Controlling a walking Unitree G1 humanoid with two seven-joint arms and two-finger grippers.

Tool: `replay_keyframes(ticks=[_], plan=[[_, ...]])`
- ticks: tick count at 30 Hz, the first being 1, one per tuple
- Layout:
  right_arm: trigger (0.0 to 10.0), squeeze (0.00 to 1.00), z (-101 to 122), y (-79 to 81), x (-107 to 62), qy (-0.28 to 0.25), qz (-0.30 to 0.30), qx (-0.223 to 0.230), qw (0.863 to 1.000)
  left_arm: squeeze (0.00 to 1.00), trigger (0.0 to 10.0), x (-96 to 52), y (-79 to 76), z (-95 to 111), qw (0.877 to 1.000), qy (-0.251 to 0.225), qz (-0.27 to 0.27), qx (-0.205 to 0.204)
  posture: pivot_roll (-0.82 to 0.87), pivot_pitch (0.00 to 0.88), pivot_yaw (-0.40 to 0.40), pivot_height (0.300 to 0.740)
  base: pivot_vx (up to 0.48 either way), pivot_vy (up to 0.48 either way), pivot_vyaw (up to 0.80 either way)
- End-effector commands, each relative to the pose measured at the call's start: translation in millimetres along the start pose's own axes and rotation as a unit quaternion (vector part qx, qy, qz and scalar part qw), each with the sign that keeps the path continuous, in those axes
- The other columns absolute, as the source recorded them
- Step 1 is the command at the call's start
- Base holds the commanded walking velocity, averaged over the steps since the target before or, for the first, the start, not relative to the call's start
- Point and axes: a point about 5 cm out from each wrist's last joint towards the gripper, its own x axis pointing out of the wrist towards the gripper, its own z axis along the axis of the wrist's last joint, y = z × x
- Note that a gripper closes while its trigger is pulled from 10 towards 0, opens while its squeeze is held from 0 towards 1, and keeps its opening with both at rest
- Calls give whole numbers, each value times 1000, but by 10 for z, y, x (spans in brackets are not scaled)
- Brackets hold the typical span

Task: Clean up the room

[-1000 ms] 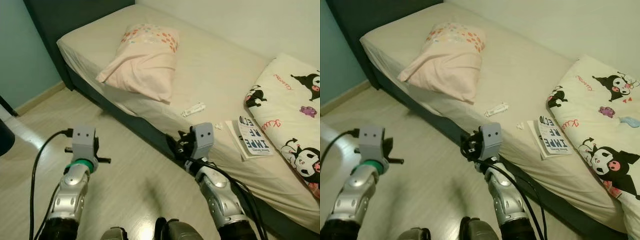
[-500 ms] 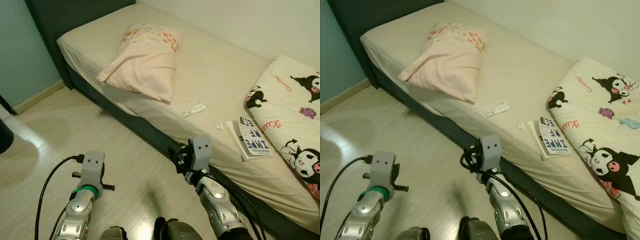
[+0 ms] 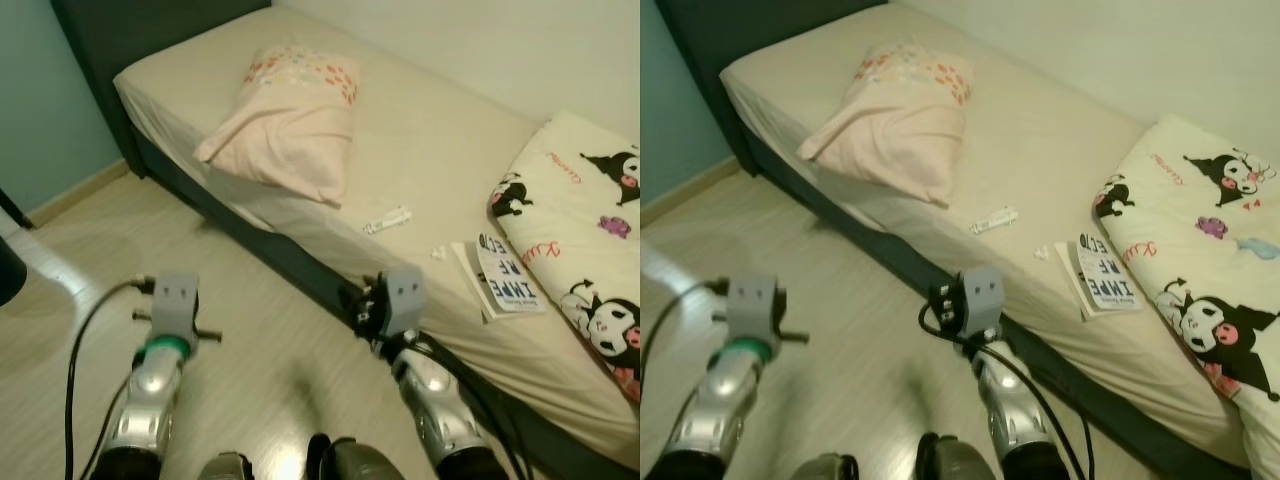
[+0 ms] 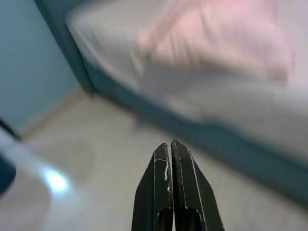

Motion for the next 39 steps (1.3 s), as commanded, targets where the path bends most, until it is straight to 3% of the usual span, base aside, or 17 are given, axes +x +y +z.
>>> replay_keyframes(ticks=[1, 9, 17, 39], plan=[[10000, 0, 45, -66, -24, -14, -16, 1, 1000, 0, 10000, -16, 11, -2, 1000, 2, 8, -14, -20, 56, -30, 740, 0, 0, 0], [10000, 0, 318, -66, 3, -73, -25, 3, 997, 0, 10000, 33, 153, 252, 998, -39, 20, -35, -14, 24, -42, 740, 0, 0, 0], [10000, 0, 240, -22, -91, -59, -14, 2, 998, 0, 10000, -16, 121, 289, 998, -43, 22, -34, -5, 31, -38, 740, 0, 0, 0], [10000, 0, 298, -46, -20, -60, -26, 24, 998, 0, 10000, 38, 43, 349, 999, -41, 5, 6, -1, 32, -34, 740, 0, 0, 0]])
